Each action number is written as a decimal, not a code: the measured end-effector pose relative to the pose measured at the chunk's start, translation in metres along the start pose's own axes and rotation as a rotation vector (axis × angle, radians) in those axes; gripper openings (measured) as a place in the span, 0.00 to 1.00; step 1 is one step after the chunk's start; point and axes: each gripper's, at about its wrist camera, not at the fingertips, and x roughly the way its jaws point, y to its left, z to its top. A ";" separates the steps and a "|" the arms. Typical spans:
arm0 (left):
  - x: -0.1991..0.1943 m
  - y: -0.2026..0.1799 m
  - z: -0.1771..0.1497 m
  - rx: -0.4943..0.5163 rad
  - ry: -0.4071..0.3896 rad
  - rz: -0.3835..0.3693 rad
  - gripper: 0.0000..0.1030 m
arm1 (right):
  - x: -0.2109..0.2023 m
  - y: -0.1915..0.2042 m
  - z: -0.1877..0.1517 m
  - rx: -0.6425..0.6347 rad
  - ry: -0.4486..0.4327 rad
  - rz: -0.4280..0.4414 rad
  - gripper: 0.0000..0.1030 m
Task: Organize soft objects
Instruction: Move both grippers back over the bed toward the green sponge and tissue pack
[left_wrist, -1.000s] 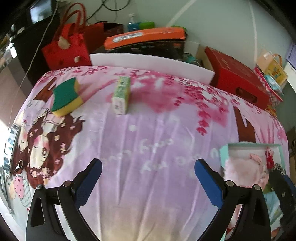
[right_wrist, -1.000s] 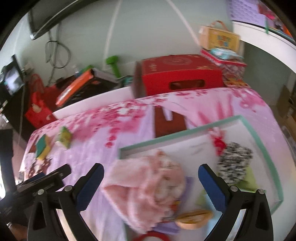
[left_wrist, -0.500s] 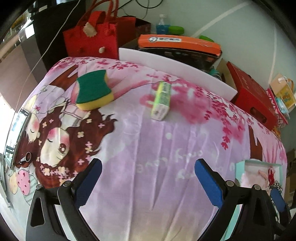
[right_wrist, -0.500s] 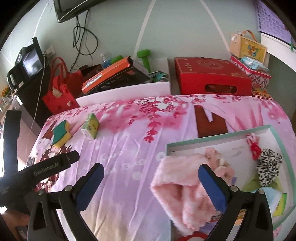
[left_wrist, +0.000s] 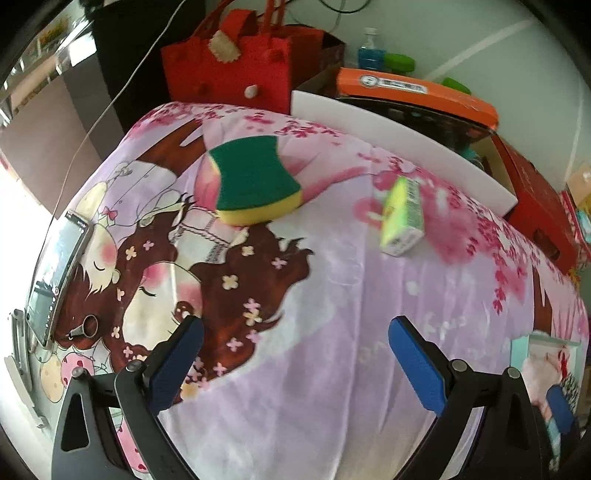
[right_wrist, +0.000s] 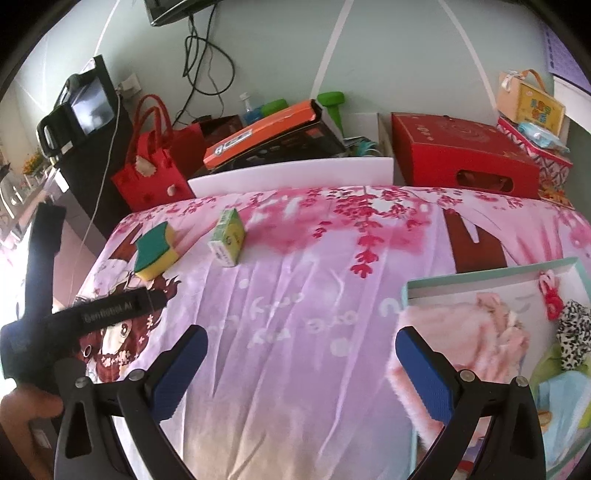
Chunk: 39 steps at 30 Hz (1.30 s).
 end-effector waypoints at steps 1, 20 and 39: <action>0.001 0.004 0.002 -0.012 -0.002 -0.002 0.97 | 0.001 0.002 -0.001 -0.008 0.000 -0.002 1.00; 0.013 0.056 0.052 -0.142 -0.182 -0.076 0.97 | 0.042 0.046 0.022 -0.085 -0.085 0.045 0.97; 0.065 0.064 0.058 -0.155 -0.147 -0.123 0.97 | 0.115 0.079 0.041 -0.159 -0.051 0.070 0.74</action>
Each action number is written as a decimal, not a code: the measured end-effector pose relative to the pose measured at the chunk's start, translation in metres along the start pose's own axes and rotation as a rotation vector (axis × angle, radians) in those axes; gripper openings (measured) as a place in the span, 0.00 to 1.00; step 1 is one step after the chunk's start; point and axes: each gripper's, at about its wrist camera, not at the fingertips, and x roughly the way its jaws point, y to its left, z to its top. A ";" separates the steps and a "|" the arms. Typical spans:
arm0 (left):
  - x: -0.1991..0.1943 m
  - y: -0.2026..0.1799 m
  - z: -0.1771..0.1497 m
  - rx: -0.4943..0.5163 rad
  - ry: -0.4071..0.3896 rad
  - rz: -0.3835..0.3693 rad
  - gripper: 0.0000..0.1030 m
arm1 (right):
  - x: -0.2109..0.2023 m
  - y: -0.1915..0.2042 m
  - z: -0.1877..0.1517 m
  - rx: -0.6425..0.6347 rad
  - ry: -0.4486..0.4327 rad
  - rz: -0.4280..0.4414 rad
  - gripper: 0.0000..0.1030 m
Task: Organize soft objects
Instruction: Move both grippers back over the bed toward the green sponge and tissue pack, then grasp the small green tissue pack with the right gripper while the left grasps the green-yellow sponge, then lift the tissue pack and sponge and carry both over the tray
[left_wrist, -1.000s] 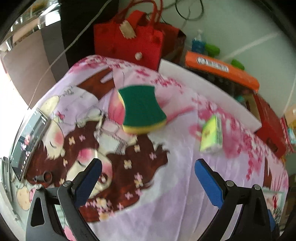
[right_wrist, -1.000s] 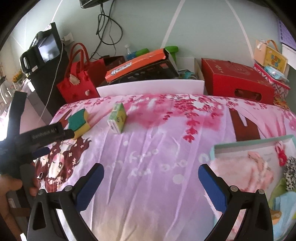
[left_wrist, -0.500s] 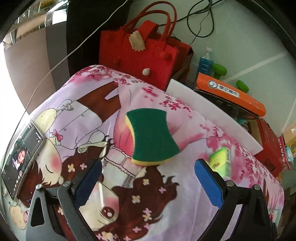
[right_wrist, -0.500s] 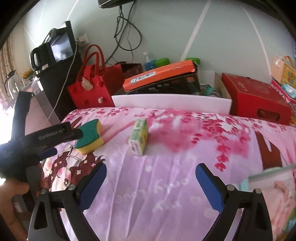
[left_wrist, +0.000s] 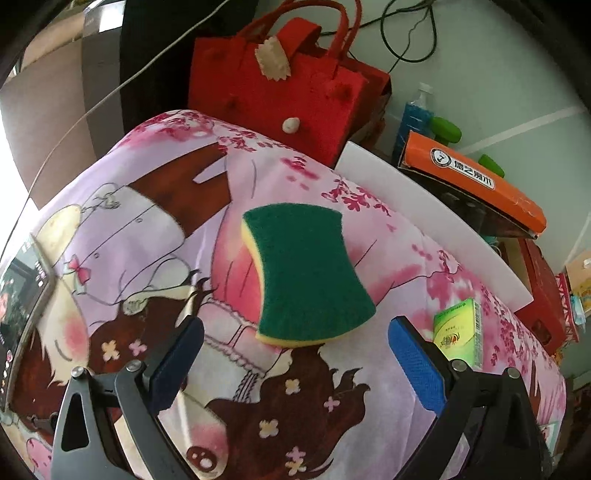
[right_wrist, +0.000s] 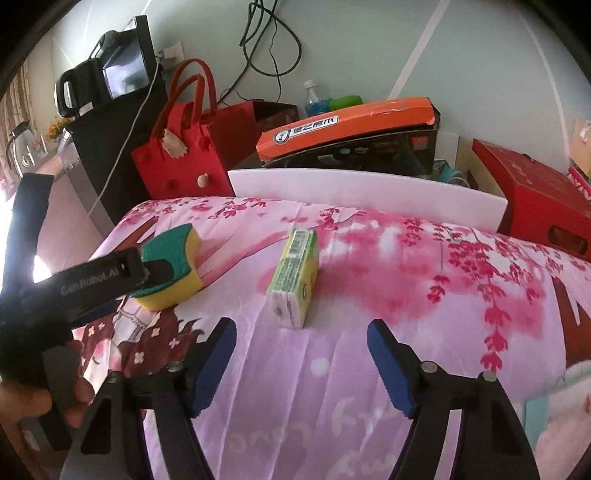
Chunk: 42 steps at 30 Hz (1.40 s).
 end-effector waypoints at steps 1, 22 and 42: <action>0.002 -0.001 0.000 0.003 0.001 -0.002 0.97 | 0.002 0.000 0.002 -0.002 -0.003 0.000 0.71; 0.024 -0.004 0.000 0.000 -0.022 -0.046 0.66 | 0.026 0.006 0.005 -0.028 -0.017 0.021 0.22; -0.075 -0.057 -0.005 0.092 -0.051 -0.080 0.65 | -0.082 -0.024 0.001 0.063 -0.067 -0.014 0.22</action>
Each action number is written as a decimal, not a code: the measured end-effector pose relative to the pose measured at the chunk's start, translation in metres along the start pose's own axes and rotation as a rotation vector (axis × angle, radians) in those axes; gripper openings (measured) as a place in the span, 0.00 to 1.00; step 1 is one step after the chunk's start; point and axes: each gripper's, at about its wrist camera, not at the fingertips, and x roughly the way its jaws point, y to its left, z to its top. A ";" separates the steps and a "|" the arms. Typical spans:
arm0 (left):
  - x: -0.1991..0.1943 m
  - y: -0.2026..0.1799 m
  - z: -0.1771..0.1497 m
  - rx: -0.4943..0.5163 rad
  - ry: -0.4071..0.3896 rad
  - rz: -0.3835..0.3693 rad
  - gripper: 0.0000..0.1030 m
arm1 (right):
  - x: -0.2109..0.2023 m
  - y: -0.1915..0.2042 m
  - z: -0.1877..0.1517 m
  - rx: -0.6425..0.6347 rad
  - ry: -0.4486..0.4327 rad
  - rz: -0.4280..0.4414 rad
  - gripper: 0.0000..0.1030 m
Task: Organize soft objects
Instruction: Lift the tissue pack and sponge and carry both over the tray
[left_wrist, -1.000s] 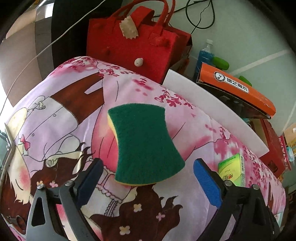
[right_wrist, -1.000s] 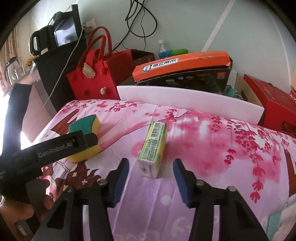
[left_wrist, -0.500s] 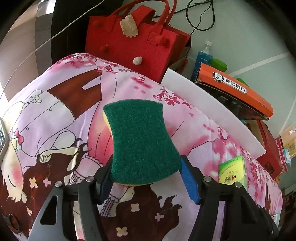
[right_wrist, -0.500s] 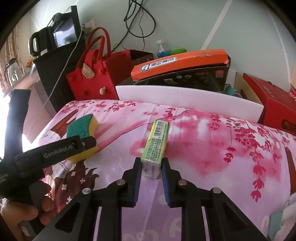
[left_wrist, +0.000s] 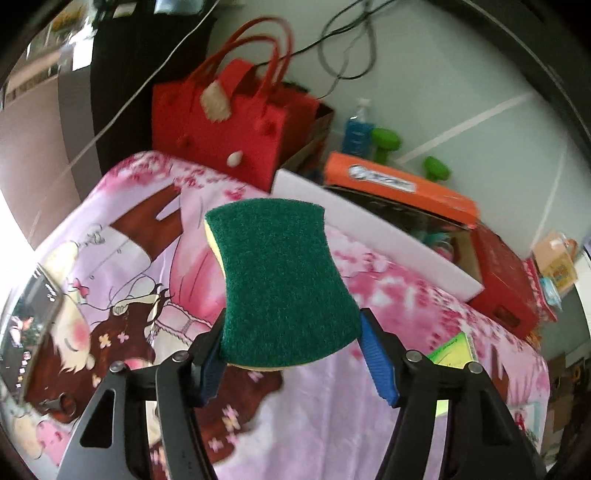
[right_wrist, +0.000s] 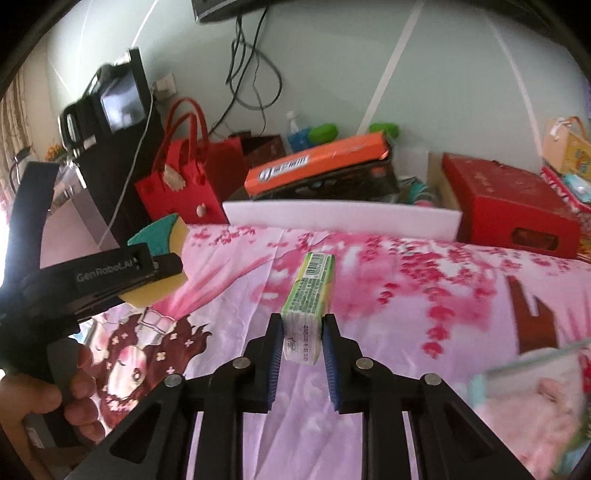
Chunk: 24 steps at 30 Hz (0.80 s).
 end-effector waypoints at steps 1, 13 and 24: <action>-0.008 -0.005 -0.001 0.011 -0.001 -0.004 0.65 | -0.009 -0.003 0.000 0.007 -0.007 -0.005 0.22; -0.088 -0.054 -0.055 0.139 -0.055 -0.041 0.65 | -0.096 -0.044 -0.032 0.090 -0.057 -0.060 0.22; -0.118 -0.074 -0.094 0.187 -0.063 -0.090 0.65 | -0.140 -0.068 -0.058 0.128 -0.072 -0.128 0.22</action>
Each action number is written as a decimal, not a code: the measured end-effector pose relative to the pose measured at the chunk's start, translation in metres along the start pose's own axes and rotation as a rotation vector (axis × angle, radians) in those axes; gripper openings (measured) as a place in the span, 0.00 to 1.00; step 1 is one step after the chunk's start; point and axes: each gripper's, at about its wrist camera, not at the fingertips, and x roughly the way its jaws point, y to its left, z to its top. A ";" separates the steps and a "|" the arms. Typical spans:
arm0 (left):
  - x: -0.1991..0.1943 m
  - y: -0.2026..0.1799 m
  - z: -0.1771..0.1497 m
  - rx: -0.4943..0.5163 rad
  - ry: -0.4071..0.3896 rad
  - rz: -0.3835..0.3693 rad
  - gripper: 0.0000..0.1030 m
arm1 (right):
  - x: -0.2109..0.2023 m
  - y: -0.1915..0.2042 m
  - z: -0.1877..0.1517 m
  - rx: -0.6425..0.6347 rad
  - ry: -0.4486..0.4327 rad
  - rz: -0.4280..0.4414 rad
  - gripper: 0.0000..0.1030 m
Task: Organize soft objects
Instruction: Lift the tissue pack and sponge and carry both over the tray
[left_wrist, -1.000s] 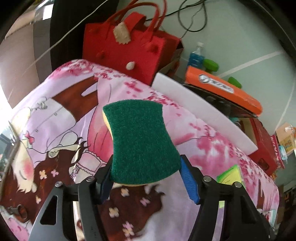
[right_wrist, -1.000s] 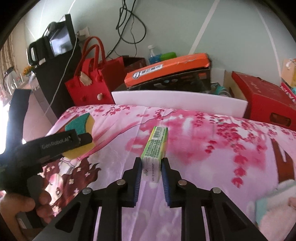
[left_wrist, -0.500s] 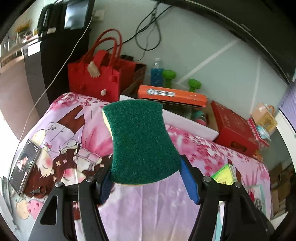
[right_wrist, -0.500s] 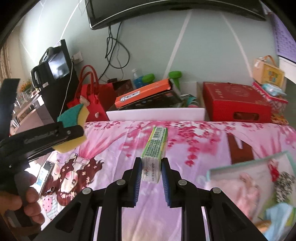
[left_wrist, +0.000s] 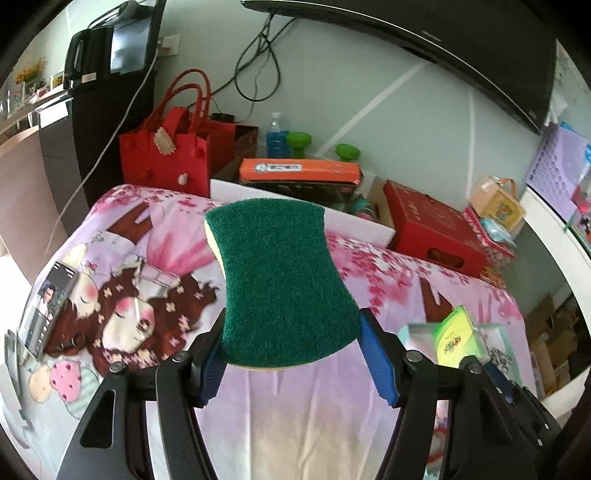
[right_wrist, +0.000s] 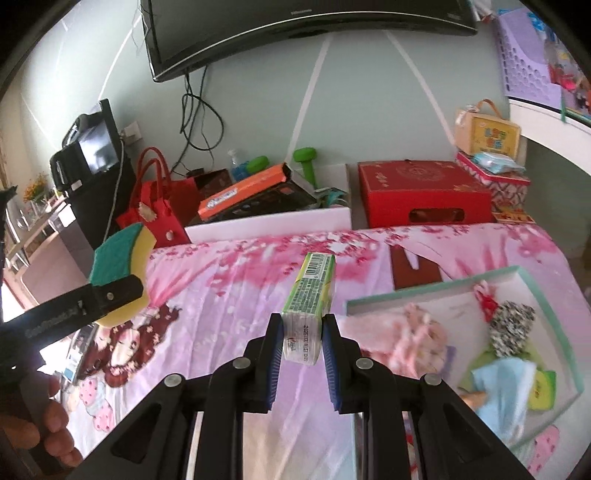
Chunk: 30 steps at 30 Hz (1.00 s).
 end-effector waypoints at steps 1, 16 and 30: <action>-0.001 -0.003 -0.004 0.007 0.004 0.001 0.65 | -0.002 -0.002 -0.002 0.005 0.001 0.002 0.22; 0.016 -0.051 -0.034 0.116 0.089 -0.080 0.65 | -0.019 -0.046 -0.005 0.075 -0.015 -0.057 0.22; 0.031 -0.079 -0.042 0.168 0.117 -0.152 0.66 | -0.019 -0.098 -0.006 0.156 -0.013 -0.195 0.22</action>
